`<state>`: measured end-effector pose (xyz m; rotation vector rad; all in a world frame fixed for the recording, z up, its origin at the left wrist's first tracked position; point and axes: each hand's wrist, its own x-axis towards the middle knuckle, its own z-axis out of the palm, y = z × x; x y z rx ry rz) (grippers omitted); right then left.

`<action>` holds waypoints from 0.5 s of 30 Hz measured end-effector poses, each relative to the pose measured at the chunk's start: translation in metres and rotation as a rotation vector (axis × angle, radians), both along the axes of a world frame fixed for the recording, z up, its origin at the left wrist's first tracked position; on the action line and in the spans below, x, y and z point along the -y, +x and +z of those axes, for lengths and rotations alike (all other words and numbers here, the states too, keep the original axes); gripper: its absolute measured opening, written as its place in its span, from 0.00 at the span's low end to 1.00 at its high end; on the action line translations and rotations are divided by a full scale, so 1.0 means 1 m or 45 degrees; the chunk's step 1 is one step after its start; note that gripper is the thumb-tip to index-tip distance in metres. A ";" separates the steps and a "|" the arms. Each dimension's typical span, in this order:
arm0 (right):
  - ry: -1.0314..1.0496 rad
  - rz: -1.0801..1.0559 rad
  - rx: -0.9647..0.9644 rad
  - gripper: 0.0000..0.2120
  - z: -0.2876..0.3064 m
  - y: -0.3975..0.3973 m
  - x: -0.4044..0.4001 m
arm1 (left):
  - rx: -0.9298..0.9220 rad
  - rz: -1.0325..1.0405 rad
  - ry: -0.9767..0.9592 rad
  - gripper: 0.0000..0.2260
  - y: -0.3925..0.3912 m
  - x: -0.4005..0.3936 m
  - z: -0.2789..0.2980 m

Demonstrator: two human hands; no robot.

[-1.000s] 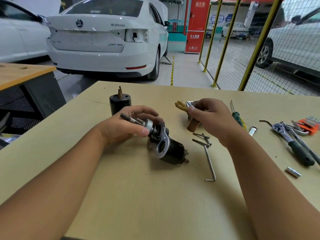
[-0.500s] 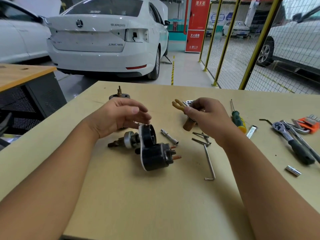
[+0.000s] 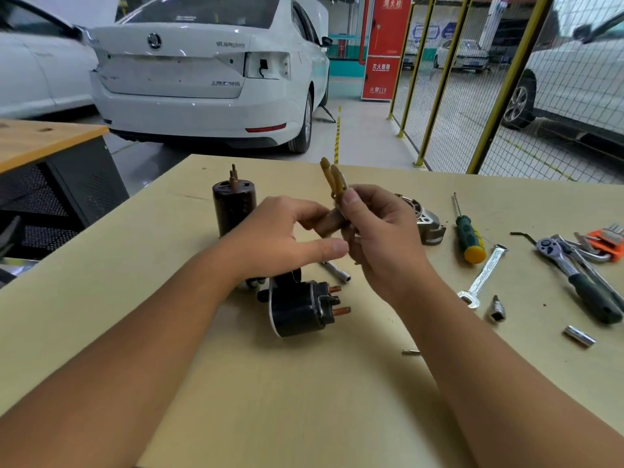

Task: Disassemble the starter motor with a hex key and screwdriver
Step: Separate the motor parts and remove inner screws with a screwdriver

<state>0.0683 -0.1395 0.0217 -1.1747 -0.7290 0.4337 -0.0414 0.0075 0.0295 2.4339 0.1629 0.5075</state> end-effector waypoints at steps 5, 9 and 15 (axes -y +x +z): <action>0.010 0.084 0.010 0.04 -0.004 -0.003 0.000 | 0.125 0.098 0.040 0.22 0.003 0.007 0.003; -0.164 -0.190 0.319 0.12 -0.002 -0.005 -0.002 | 0.103 0.232 0.233 0.21 -0.001 0.007 0.005; -0.161 -0.328 0.168 0.12 0.000 -0.009 -0.004 | 0.106 0.205 0.217 0.13 0.002 0.006 0.003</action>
